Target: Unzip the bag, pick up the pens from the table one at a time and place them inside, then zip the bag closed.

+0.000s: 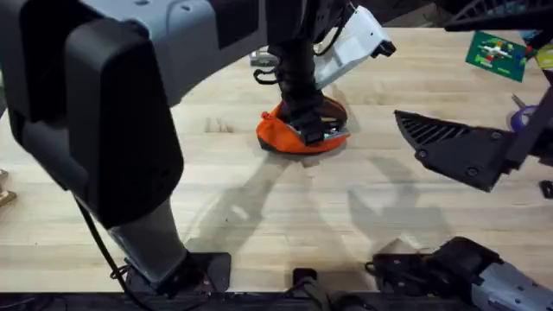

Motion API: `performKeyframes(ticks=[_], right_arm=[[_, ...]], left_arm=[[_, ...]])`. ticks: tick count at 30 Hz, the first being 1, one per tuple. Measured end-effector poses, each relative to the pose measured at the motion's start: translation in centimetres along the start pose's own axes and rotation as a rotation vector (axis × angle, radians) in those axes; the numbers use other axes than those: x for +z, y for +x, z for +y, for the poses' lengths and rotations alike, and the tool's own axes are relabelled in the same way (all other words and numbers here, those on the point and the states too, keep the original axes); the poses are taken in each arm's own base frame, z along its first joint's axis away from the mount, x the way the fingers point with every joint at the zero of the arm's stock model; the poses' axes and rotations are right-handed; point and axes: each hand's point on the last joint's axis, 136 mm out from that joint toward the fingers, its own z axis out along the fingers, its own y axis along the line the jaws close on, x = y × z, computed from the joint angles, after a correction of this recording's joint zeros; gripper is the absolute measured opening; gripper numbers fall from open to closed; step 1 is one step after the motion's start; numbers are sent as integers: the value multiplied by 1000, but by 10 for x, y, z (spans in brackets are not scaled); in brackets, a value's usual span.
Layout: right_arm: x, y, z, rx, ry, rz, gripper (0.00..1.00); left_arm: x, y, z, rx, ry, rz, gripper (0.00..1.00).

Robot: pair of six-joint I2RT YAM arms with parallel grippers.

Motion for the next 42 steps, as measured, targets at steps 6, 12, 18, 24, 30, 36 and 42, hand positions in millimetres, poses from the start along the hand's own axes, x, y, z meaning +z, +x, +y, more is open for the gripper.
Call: performKeyframes(ticks=[6, 12, 18, 24, 30, 36, 42], right_arm=[[0, 0, 0, 0, 0, 0, 997], [0, 0, 0, 0, 0, 0, 998], [0, 0, 0, 0, 0, 0, 998], [0, 0, 0, 0, 0, 0, 998], [0, 0, 0, 0, 0, 0, 998], [0, 0, 0, 0, 0, 0, 998], [0, 0, 0, 0, 0, 0, 997]], left_arm=[[-1, 6, -5, -4, 22, 24, 992], [-20, 6, -15, -2, 35, -8, 992], [-83, 1, -27, 24, -44, -158, 992], [-129, 7, -32, 25, -102, -270, 994], [-132, 27, -27, 10, -72, -321, 995], [-124, 56, -22, 5, -44, -351, 995], [-117, 88, -20, 54, -52, -375, 995]])
